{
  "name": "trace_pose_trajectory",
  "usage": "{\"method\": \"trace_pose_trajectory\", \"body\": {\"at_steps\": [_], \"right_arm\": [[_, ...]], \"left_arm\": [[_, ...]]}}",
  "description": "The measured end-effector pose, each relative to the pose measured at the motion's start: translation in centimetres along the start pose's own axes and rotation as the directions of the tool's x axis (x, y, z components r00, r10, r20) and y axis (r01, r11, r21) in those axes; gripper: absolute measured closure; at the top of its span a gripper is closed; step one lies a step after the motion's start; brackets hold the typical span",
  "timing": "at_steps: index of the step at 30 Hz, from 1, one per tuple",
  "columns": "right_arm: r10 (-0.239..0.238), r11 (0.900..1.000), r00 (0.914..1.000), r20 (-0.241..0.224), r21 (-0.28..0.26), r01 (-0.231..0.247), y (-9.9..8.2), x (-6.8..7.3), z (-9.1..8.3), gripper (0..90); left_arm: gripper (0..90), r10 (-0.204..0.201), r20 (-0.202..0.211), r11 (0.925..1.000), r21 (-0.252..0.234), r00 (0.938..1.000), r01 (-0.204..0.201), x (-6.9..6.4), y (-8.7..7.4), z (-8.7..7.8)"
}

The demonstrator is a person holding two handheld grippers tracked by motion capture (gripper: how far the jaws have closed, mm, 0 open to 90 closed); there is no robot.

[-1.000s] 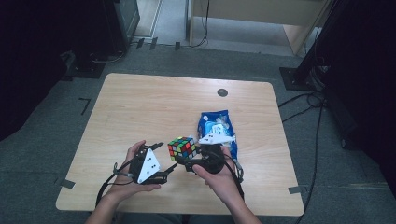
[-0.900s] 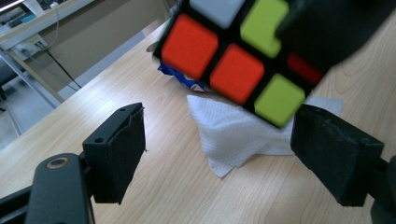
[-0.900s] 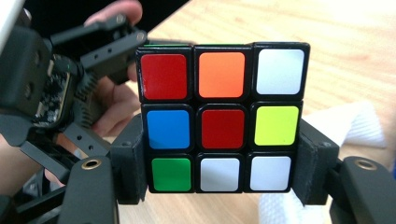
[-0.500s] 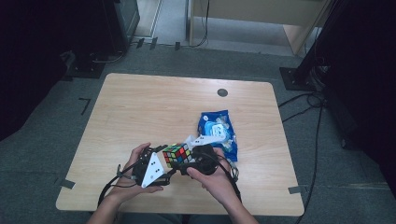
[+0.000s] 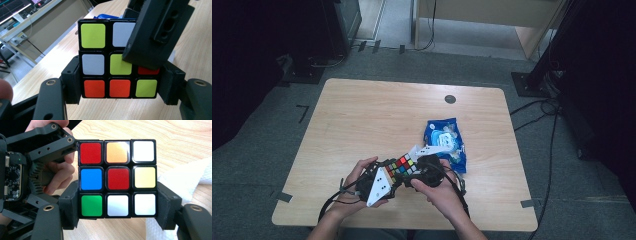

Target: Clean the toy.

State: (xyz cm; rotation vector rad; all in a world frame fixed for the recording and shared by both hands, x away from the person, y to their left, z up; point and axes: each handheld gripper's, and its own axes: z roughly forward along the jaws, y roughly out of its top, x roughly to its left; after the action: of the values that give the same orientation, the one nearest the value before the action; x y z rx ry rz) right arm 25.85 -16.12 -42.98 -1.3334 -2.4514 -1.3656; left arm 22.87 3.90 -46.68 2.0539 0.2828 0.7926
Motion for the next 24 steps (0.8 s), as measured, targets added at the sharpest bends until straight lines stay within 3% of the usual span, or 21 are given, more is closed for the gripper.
{"method": "trace_pose_trajectory", "body": {"at_steps": [7, 11, 14, 15, 16, 18, 19, 20, 22, 23, 24], "right_arm": [[0.013, 0.9994, 0.9996, -0.024, -0.031, -0.014, 0.0, -0.2, -0.2, 31.8], [0.003, 0.9961, 0.9995, -0.031, -0.088, -0.006, 0.2, -0.5, -0.9, 24.8], [-0.021, 0.9841, 0.9995, -0.024, -0.177, 0.016, 0.4, -0.8, -2.1, 22.8], [-0.021, 0.9841, 0.9995, -0.024, -0.177, 0.016, 0.4, -0.8, -2.1, 22.8], [-0.037, 0.974, 0.9993, -0.001, -0.224, 0.035, 0.5, -0.9, -2.6, 22.7], [-0.045, 0.9628, 0.9988, 0.02, -0.266, 0.048, 0.6, -1.2, -3.0, 22.8], [-0.066, 0.9585, 0.9967, 0.047, -0.275, 0.076, 0.5, -1.4, -3.1, 23.1], [-0.086, 0.9549, 0.993, 0.082, -0.278, 0.105, 0.5, -1.5, -3.0, 24.0], [-0.129, 0.9471, 0.9809, 0.145, -0.275, 0.166, 0.1, -1.9, -2.5, 26.7], [-0.143, 0.945, 0.9765, 0.161, -0.271, 0.183, 0.0, -2.1, -2.1, 27.2], [-0.152, 0.945, 0.9726, 0.175, -0.262, 0.195, -0.2, -2.5, -1.7, 28.3]], "left_arm": [[34.2, -0.025, 0.004, 0.9997, -0.007, 0.9997, 0.025, 0.4, -0.1, -0.2], [34.2, -0.053, -0.005, 0.9986, -0.003, 0.9986, 0.053, 1.0, -0.4, -0.4], [34.3, -0.109, -0.015, 0.994, -0.005, 0.9939, 0.109, 2.1, -1.0, -0.7], [34.2, -0.109, -0.015, 0.994, -0.005, 0.9939, 0.109, 2.1, -1.0, -0.7], [34.2, -0.141, -0.026, 0.99, -0.005, 0.9897, 0.141, 2.8, -1.3, -1.0], [34.3, -0.186, -0.033, 0.9825, -0.013, 0.982, 0.186, 3.6, -1.7, -1.3], [34.2, -0.186, -0.033, 0.9825, -0.013, 0.982, 0.186, 3.6, -1.7, -1.3], [34.2, -0.224, -0.035, 0.9745, -0.024, 0.974, 0.223, 4.4, -2.0, -1.8], [34.2, -0.262, -0.033, 0.9647, -0.04, 0.9646, 0.26, 5.1, -2.3, -2.2], [34.2, -0.262, -0.033, 0.9647, -0.04, 0.9646, 0.26, 5.1, -2.3, -2.2], [34.2, -0.287, -0.034, 0.957, -0.052, 0.9572, 0.286, 5.5, -2.4, -2.5]]}}
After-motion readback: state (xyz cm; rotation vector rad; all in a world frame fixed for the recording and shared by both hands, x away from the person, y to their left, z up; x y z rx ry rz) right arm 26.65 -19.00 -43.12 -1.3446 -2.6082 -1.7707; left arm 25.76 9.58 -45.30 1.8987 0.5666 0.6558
